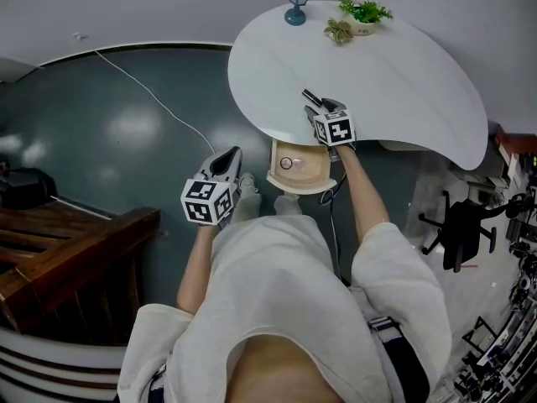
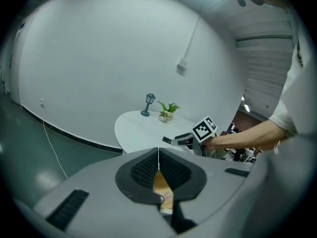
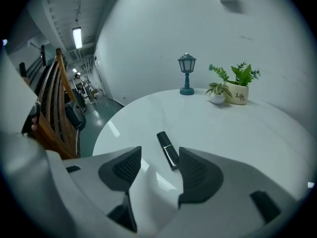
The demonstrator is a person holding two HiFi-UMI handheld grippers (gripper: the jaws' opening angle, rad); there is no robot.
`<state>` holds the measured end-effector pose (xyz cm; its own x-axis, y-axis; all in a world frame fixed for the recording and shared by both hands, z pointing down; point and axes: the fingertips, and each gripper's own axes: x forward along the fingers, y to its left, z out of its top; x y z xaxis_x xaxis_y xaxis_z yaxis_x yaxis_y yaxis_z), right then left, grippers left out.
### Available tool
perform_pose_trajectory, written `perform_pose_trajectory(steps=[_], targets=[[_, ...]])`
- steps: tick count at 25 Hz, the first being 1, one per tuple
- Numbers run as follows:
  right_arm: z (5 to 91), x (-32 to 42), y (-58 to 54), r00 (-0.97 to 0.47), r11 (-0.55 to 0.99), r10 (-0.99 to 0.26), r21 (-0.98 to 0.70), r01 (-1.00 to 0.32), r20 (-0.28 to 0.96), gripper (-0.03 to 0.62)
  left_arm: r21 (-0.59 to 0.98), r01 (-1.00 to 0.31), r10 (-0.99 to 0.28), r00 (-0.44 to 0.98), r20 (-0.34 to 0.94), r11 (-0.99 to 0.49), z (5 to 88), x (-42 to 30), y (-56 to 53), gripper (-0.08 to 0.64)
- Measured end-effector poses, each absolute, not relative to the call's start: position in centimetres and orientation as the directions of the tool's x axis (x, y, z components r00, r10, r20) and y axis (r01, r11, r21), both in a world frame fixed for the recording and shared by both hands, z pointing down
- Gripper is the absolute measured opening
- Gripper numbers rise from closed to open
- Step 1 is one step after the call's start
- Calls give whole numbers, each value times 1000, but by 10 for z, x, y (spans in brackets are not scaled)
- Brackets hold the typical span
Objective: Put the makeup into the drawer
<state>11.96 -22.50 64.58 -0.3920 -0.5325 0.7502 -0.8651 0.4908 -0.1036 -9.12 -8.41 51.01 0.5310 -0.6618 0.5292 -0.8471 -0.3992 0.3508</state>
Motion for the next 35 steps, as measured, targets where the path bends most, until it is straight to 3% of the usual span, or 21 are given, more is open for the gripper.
perform_pose_trajectory(steps=[9, 20, 35], targets=[[674, 113, -250, -369, 591, -437, -47, -805, 820, 209, 348, -876, -683, 480, 550, -336, 517, -117, -91, 12], [670, 111, -251, -343, 613, -404, -27, -790, 848, 100, 350, -877, -683, 477, 552, -329, 518, -119, -92, 12], [663, 113, -220, -398, 575, -416, -102, -812, 818, 94, 349, -864, -679, 501, 536, -362, 512, -104, -85, 12]])
